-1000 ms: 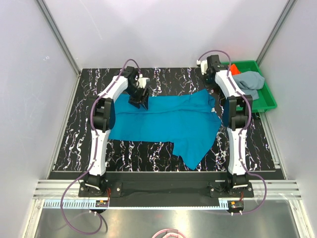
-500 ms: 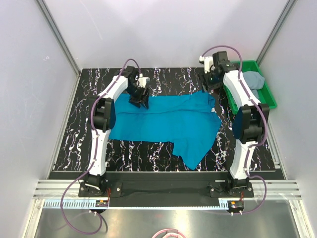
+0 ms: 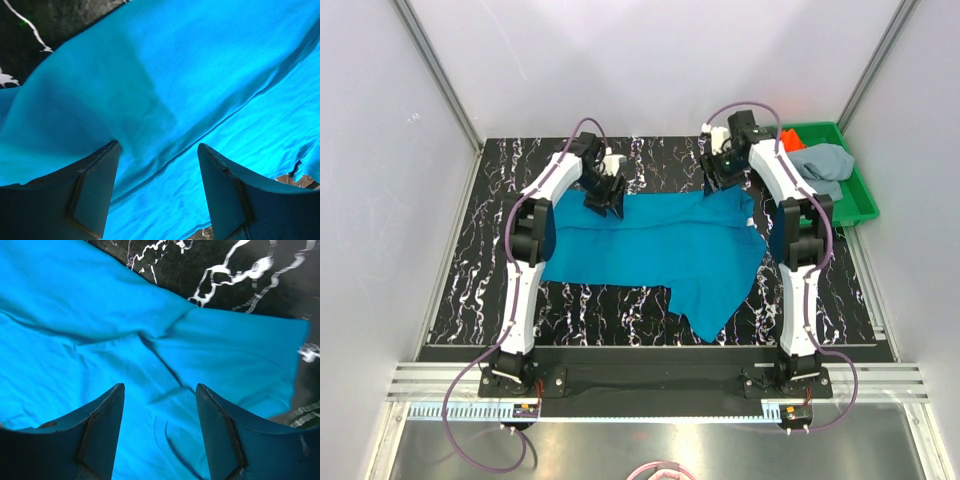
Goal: Fold and stack the t-shirts
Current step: Fold the tshirt
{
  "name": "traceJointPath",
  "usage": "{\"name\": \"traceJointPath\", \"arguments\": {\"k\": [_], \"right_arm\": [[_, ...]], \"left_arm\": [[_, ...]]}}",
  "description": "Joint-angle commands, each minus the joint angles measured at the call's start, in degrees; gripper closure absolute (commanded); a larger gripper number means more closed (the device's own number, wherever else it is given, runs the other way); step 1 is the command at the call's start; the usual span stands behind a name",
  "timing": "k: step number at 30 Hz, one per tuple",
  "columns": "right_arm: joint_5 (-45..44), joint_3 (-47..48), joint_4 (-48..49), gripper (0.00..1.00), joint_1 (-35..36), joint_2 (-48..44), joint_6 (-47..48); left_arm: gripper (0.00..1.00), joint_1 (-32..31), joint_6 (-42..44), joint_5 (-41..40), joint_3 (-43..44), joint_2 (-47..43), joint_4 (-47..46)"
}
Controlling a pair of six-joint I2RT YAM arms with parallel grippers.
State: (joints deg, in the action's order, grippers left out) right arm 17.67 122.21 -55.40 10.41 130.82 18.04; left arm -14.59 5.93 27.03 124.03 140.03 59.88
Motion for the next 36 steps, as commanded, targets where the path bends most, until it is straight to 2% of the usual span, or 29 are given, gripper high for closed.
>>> {"name": "traceJointPath", "arguments": {"k": [1,3,14,27,30,31,34,36], "right_arm": [[1.92,3.55,-0.15,0.35,1.8,3.37,-0.73],[2.8,3.91,-0.33,0.37,2.77,4.35,-0.73],[3.77,3.38,-0.42,0.38,5.23,6.46,-0.73],[-1.32,3.65,1.25,0.37,5.23,8.74,0.5],[-1.06,3.91,1.17,0.46,5.23,9.18,0.85],[-1.15,4.0,1.25,0.58,5.32,9.27,0.77],[-1.15,4.35,1.34,0.67,5.23,9.45,0.5],[-1.32,4.35,1.43,0.79,5.32,9.27,0.59]], "left_arm": [[0.31,-0.53,-0.22,1.19,0.07,0.07,-0.9],[0.31,-0.62,-0.31,1.1,0.25,0.16,-0.9],[0.31,-0.79,-0.4,1.19,0.07,-0.02,-0.99],[0.31,-1.14,-0.57,1.8,-0.01,-0.02,-0.99],[0.31,-1.14,-0.48,1.8,-0.1,-0.1,-0.82],[0.31,-1.14,-0.4,1.89,-0.19,-0.1,-0.9],[0.31,-1.14,-0.57,1.8,-0.19,-0.02,-0.9],[0.31,-1.23,-0.48,1.72,-0.28,-0.02,-0.99]]}}
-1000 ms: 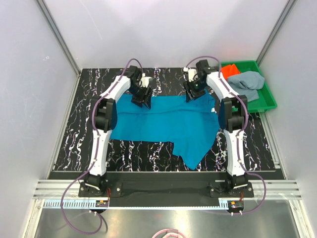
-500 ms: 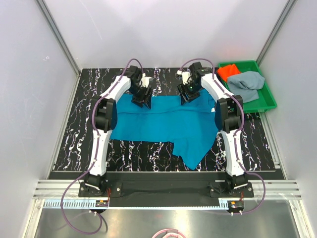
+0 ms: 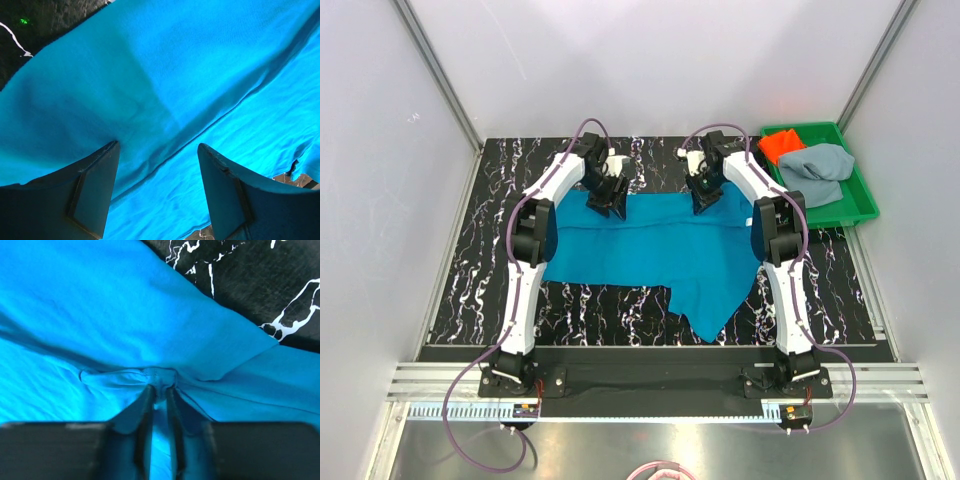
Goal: Fold and stack the t-shirts
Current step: Fold the tshirt
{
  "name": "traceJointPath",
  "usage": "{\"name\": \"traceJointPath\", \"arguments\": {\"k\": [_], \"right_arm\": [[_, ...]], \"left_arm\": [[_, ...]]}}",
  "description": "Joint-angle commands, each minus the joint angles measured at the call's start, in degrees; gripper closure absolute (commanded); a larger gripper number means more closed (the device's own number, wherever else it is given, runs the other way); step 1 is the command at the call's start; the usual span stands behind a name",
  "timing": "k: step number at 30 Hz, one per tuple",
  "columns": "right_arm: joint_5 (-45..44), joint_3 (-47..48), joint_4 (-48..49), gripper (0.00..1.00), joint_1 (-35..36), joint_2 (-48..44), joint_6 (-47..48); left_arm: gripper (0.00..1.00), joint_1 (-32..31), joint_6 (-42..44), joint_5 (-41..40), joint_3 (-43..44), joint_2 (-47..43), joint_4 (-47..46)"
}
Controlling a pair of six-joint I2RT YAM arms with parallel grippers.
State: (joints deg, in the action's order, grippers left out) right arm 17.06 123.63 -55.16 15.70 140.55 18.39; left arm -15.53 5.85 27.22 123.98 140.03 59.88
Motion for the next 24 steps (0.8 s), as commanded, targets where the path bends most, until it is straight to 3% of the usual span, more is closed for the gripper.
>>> {"name": "traceJointPath", "arguments": {"k": [1,4,7,11,14,24], "right_arm": [[-0.97,2.84,1.1,0.83,0.12,-0.98,0.33],[-1.94,1.71,1.45,0.97,0.29,-2.99,0.33],[-3.43,-0.14,1.63,0.99,1.25,-6.41,0.24],[-2.82,-4.27,1.1,0.93,2.75,-11.17,-1.25],[-1.68,-8.84,1.01,0.82,4.41,-14.59,-2.74],[-2.73,-24.05,2.16,0.79,11.8,-26.02,-5.73]], "left_arm": [[0.31,-0.29,-0.4,1.6,-0.06,-0.02,-0.99],[0.31,-0.29,-0.4,1.69,0.03,-0.02,-0.99],[0.31,-0.29,-0.48,1.78,0.64,0.33,-0.99],[0.31,-0.2,-0.57,2.22,1.7,0.77,-1.08],[0.31,-0.2,-0.84,2.48,2.14,0.69,-0.99],[0.31,-0.03,-0.92,2.75,2.23,0.42,-1.43]]}}
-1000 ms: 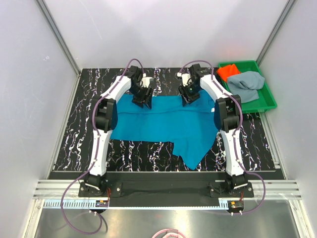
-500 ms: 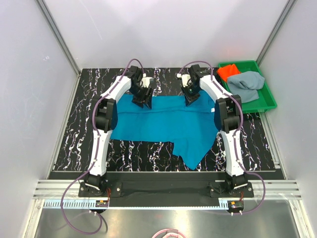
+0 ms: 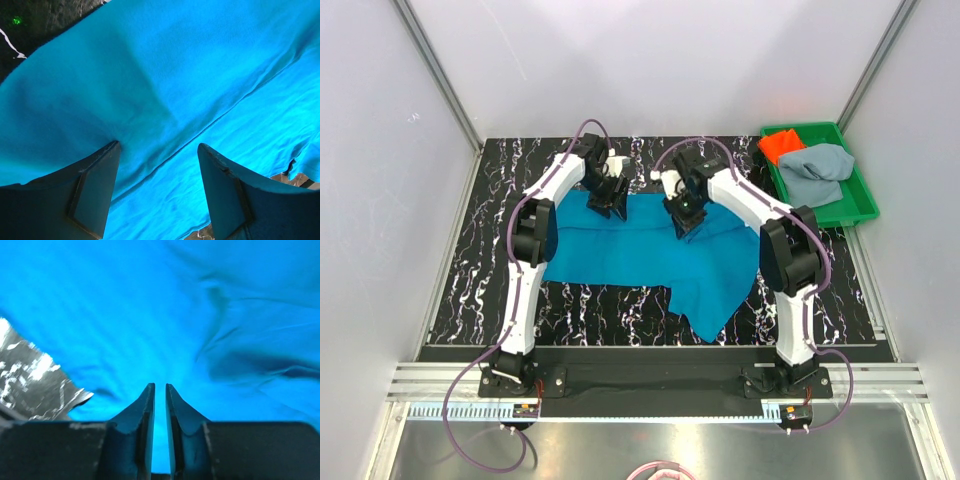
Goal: Fold and stack the t-shirts
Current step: Fold the tshirt
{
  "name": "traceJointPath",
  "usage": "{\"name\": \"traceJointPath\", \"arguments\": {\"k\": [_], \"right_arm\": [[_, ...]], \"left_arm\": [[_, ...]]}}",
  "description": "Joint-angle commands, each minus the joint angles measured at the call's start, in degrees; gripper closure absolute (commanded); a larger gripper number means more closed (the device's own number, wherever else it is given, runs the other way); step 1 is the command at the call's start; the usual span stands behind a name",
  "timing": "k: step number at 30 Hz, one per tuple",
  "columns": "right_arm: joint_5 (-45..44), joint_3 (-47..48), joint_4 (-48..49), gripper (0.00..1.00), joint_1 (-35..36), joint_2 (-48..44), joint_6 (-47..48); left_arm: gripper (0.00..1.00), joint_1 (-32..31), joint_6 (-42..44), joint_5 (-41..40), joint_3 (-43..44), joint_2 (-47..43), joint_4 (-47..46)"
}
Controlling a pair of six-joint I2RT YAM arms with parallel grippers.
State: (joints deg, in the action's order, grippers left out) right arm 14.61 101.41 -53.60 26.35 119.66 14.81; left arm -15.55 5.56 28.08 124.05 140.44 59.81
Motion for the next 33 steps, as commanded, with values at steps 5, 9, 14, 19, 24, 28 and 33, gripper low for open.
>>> {"name": "traceJointPath", "arguments": {"k": [5,9,14,19,24,28,33], "right_arm": [[-5.64,-2.18,2.01,0.6,0.81,-6.46,-0.66],[-8.27,2.12,3.94,0.64,-2.08,-2.34,0.31],[-8.99,13.01,3.86,0.63,-8.75,6.36,1.1],[-9.51,21.02,3.51,0.65,-11.49,14.72,3.12],[-9.69,20.68,3.51,0.65,-12.99,17.01,3.91],[-9.6,17.52,3.16,0.65,-13.34,15.0,4.09],[-9.78,10.06,2.01,0.65,-13.52,9.55,4.26]], "left_arm": [[0.31,0.08,-0.73,1.98,2.07,-0.43,-1.36],[0.31,0.08,-0.82,1.98,1.2,-1.22,-1.36],[0.31,0.08,-0.38,1.54,-0.47,-1.93,-1.01],[0.31,0.08,0.24,0.67,-1.97,-3.33,-0.84],[0.31,0.17,0.94,-0.3,-2.23,-3.86,-0.48],[0.31,0.26,0.85,-0.39,-1.88,-3.42,-0.66],[0.31,0.26,0.41,0.31,-0.39,-2.1,-0.84]]}}
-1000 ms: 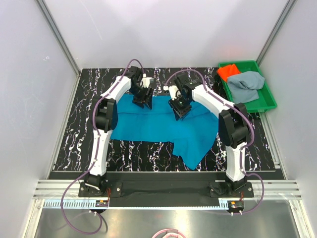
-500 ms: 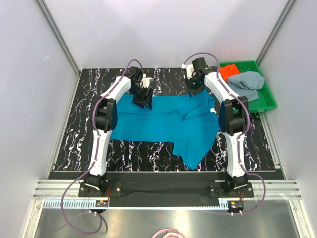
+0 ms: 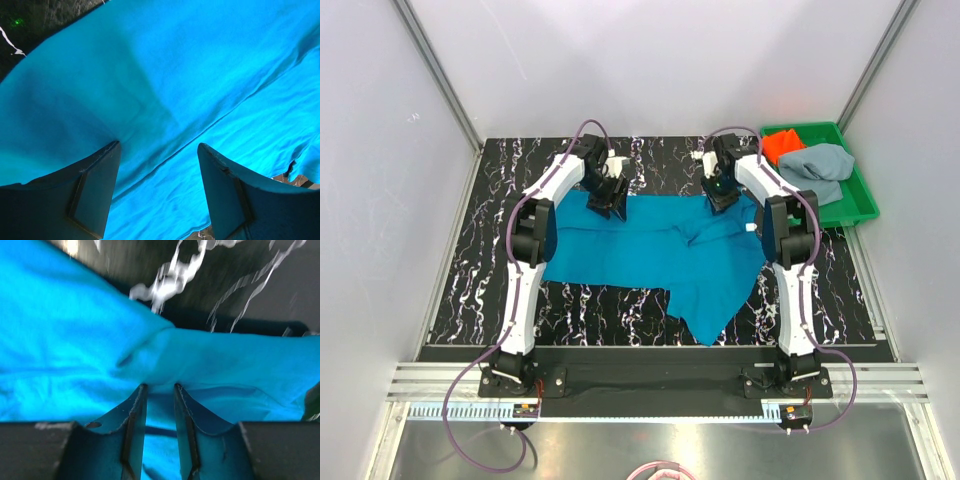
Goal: Fold and stack the t-shirts
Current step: Fold the tshirt
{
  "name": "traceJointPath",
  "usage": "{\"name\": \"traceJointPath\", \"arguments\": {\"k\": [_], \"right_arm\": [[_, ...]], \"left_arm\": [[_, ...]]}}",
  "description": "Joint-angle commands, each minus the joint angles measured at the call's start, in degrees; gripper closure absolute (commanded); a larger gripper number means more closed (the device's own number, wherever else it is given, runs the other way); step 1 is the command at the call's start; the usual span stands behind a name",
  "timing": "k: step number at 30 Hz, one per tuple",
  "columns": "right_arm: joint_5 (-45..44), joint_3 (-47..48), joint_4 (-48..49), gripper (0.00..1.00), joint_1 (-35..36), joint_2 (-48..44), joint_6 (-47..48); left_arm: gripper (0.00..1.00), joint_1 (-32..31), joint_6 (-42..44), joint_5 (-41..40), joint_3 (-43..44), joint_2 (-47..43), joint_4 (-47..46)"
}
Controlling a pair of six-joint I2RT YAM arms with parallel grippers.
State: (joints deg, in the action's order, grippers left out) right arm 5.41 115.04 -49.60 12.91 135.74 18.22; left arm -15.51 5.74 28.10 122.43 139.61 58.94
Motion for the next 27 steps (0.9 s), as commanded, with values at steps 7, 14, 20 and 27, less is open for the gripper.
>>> {"name": "traceJointPath", "arguments": {"k": [7,14,20,27], "right_arm": [[-2.42,-9.14,-0.85,0.65,-0.07,-12.61,1.03],[-3.04,-6.76,-1.72,0.65,-0.07,-12.61,1.29],[-2.86,-8.43,-1.55,0.63,-0.07,-10.07,0.94],[-2.16,-7.03,-2.95,0.63,-0.25,-8.74,0.68]], "left_arm": [[0.31,0.21,-0.73,2.13,1.93,-0.13,-0.58],[0.31,0.21,-1.34,2.58,2.11,0.49,-0.67],[0.31,0.21,-1.43,2.66,0.88,1.01,-0.58],[0.3,0.65,-1.61,1.96,0.09,1.8,-0.49]]}}
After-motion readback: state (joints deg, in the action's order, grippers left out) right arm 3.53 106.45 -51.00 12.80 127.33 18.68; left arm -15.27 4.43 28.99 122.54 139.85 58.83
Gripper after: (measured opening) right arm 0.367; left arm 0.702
